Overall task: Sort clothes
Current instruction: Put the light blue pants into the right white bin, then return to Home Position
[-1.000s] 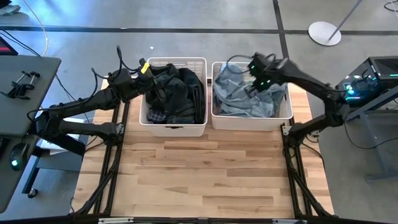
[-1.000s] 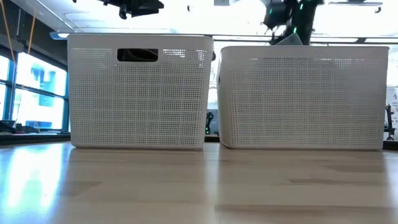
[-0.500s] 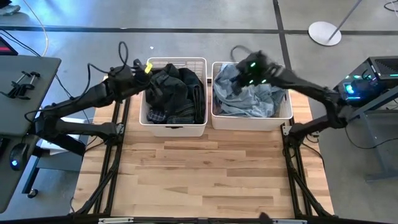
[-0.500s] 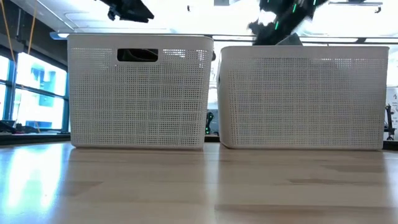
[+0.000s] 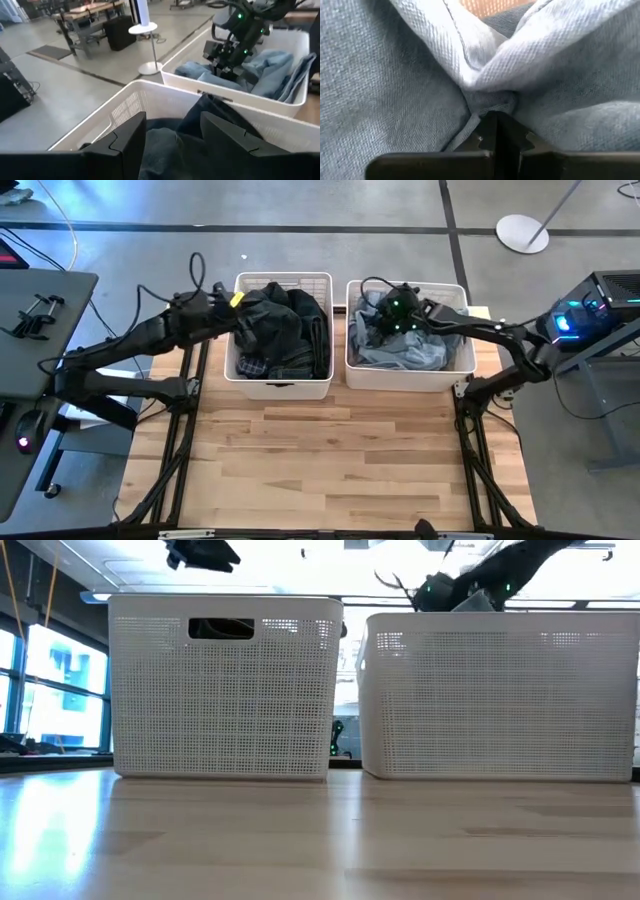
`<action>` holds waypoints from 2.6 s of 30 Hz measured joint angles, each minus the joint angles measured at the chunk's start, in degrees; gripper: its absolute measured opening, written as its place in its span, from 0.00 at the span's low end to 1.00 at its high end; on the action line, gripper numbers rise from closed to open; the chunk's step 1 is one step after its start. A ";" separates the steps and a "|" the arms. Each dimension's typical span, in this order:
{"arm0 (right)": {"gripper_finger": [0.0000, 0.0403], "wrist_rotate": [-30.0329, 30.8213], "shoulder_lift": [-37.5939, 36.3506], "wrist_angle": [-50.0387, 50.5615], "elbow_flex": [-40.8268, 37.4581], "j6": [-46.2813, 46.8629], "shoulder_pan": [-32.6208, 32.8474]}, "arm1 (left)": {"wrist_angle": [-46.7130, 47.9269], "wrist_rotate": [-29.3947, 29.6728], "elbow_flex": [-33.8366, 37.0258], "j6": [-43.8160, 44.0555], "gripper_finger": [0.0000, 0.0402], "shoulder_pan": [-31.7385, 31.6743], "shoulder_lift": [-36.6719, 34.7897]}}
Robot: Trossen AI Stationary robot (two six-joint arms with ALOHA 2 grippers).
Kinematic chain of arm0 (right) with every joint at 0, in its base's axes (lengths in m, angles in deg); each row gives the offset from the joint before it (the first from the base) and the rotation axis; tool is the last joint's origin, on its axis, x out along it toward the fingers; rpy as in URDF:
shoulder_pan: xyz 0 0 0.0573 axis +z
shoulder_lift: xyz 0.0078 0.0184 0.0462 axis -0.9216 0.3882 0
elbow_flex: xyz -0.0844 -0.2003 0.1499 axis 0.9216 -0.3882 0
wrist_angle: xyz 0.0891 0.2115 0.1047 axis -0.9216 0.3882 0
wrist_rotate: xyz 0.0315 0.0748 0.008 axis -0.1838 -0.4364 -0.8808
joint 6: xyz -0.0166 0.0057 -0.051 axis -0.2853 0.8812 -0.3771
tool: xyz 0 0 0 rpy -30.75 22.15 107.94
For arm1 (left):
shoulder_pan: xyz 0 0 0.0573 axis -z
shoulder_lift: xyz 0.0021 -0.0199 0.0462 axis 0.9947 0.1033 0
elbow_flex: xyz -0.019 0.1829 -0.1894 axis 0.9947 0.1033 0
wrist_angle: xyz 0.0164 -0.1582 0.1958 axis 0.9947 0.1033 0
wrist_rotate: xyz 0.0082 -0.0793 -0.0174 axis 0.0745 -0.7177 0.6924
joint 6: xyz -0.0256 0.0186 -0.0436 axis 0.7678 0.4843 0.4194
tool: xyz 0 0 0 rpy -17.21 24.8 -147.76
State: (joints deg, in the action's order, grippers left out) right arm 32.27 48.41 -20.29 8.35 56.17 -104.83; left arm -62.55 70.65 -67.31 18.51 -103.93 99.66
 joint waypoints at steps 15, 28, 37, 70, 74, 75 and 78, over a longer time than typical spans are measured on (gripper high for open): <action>0.47 3.01 -20.13 25.60 25.00 0.64 8.33 | 0.99 -5.44 0.00 3.54 0.45 6.47 -9.52; 0.27 2.81 -39.99 1.19 -2.79 -5.99 44.77 | -3.69 -0.77 1.83 4.53 0.33 27.25 -11.07; 0.01 -10.56 -47.33 -33.24 -30.27 2.79 44.83 | -9.68 -0.11 7.17 4.53 0.27 27.13 -12.66; 0.00 7.57 -60.54 -44.55 -52.82 1.16 51.00 | -19.62 12.26 12.57 8.82 0.26 23.67 -11.36; 0.00 4.16 -65.25 -39.79 -52.79 -0.73 45.14 | -19.45 10.29 12.57 9.04 0.26 23.08 -11.35; 0.00 4.14 -67.01 -37.47 -52.79 -0.29 43.83 | -19.43 9.88 12.57 9.04 0.26 23.08 -11.35; 0.00 3.95 -73.61 -29.08 -52.77 2.08 40.31 | -19.35 9.28 12.57 9.57 0.26 23.10 -11.50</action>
State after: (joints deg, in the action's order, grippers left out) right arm 36.21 -25.21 -49.36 -44.42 58.25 -64.51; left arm -81.90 79.93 -54.74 28.09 -80.83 88.16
